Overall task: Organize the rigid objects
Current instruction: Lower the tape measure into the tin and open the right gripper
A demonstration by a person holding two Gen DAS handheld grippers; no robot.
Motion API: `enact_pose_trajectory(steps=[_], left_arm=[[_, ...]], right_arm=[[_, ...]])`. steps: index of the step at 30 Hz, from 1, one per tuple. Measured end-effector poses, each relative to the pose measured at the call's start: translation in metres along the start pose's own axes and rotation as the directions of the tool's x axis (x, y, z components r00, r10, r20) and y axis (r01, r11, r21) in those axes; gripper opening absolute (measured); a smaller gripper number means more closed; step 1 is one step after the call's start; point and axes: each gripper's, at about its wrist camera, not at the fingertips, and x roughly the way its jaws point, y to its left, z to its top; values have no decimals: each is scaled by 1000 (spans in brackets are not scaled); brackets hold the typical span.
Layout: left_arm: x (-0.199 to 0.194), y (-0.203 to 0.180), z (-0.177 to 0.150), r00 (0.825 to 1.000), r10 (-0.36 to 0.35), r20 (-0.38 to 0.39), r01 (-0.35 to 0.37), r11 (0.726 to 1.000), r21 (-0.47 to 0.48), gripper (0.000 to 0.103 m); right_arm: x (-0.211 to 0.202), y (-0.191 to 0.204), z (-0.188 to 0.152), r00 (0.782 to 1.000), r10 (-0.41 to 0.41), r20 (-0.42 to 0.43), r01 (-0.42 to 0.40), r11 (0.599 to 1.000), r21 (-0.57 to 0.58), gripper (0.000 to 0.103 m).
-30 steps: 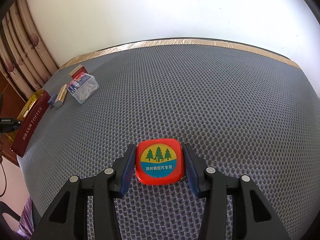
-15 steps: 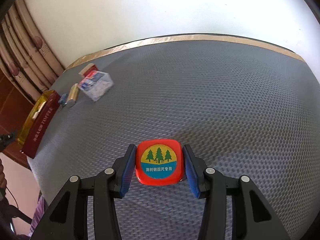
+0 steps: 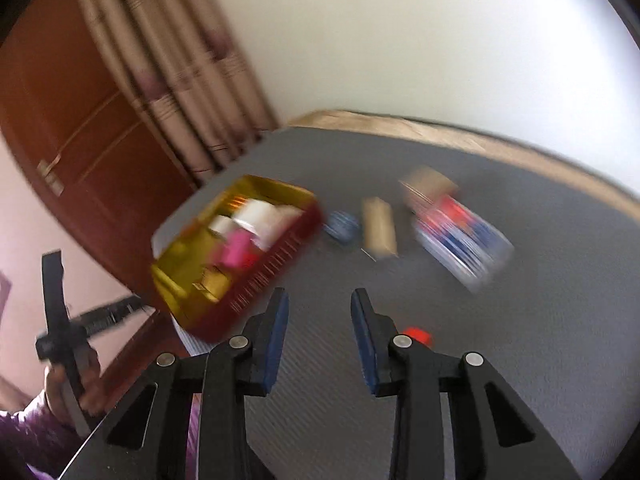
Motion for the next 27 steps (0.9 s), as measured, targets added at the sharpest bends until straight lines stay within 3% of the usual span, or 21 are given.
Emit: enact_pose_trajectory(steps=[4, 7, 10, 12, 14, 15, 16, 20, 21, 23, 24, 27], left_arm=[[-4, 6, 0, 1000, -31, -5, 31, 1000, -7, 49], [-9, 9, 1, 997, -82, 9, 82, 996, -36, 50], [-3, 7, -2, 992, -117, -41, 115, 992, -48, 51], [1, 4, -5, 987, -143, -72, 140, 989, -47, 51], [3, 0, -7, 985, -142, -93, 139, 990, -37, 51], [4, -1, -7, 985, -141, -100, 138, 990, -33, 51], [5, -2, -8, 984, -141, -107, 139, 990, -29, 51], [10, 4, -8, 980, -156, -126, 150, 987, -57, 51], [12, 6, -8, 977, -165, -138, 156, 985, -72, 51], [17, 9, -9, 972, -177, -155, 164, 982, -96, 51], [19, 11, -9, 969, -187, -164, 170, 979, -112, 51], [20, 15, -9, 964, -207, -168, 184, 972, -143, 51]], right_arm=[[3, 21, 13, 999, -37, -1, 37, 996, -85, 31], [4, 11, -15, 975, -213, -64, 201, 968, -154, 36], [14, -23, -33, 964, -205, -167, 207, 978, -4, 36], [21, -31, -37, 967, -187, -171, 201, 977, 65, 38], [29, -25, -34, 965, -208, -158, 225, 970, 95, 53], [34, -23, -33, 964, -208, -163, 227, 967, 111, 65], [40, -19, -32, 964, -208, -165, 229, 966, 120, 70], [70, -11, -29, 931, -314, -187, 327, 944, 44, 70], [78, -13, -29, 925, -315, -213, 332, 942, 51, 66], [88, -20, -34, 914, -326, -243, 349, 935, 58, 46], [90, -22, -36, 910, -331, -249, 354, 934, 52, 45], [82, -24, -34, 930, -284, -234, 308, 949, 73, 45]])
